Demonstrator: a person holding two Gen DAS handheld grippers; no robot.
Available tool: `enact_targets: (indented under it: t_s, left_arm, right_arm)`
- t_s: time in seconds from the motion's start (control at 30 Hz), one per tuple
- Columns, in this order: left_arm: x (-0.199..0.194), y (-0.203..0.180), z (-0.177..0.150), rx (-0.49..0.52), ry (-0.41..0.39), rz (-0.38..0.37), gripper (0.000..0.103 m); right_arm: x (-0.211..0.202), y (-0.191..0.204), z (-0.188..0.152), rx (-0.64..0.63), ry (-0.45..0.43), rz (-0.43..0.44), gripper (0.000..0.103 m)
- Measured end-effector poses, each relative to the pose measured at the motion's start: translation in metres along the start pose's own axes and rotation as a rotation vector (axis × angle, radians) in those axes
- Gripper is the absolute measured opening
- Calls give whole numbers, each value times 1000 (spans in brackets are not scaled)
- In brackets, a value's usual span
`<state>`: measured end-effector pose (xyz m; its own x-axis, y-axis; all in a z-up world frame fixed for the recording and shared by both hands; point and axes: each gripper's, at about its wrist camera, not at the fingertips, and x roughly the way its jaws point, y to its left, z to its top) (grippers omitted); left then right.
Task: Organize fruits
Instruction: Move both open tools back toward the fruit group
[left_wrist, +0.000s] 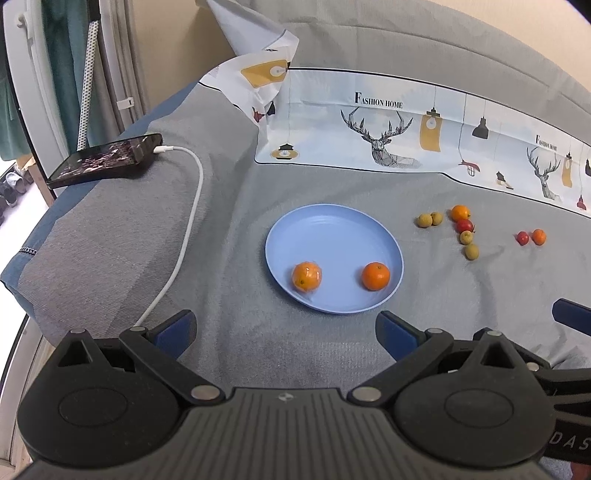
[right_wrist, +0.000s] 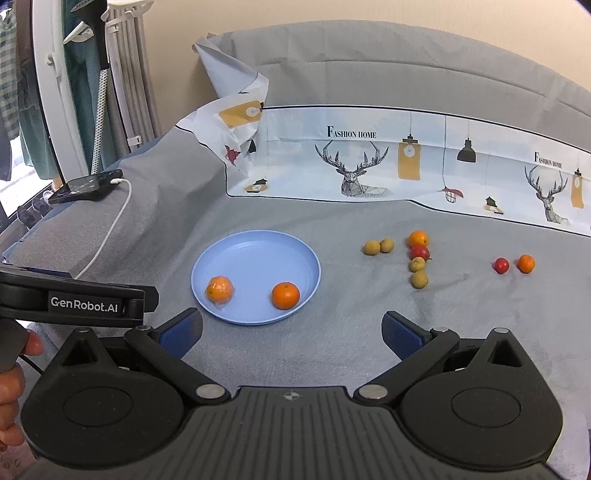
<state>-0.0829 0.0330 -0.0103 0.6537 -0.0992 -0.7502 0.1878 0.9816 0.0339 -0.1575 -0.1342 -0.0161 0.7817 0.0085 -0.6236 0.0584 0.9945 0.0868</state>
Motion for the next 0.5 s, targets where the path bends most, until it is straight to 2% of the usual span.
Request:
enact_targets:
  t_s: [0.3,0.5]
  left_arm:
    - [7,-14,12,25,1,-6,103]
    - [15,-41,27,74,-5,-48,103]
  right_arm:
    - [9,-13,0,48,8,-11,102]
    - [12,-39,0,100,-6,-72,102]
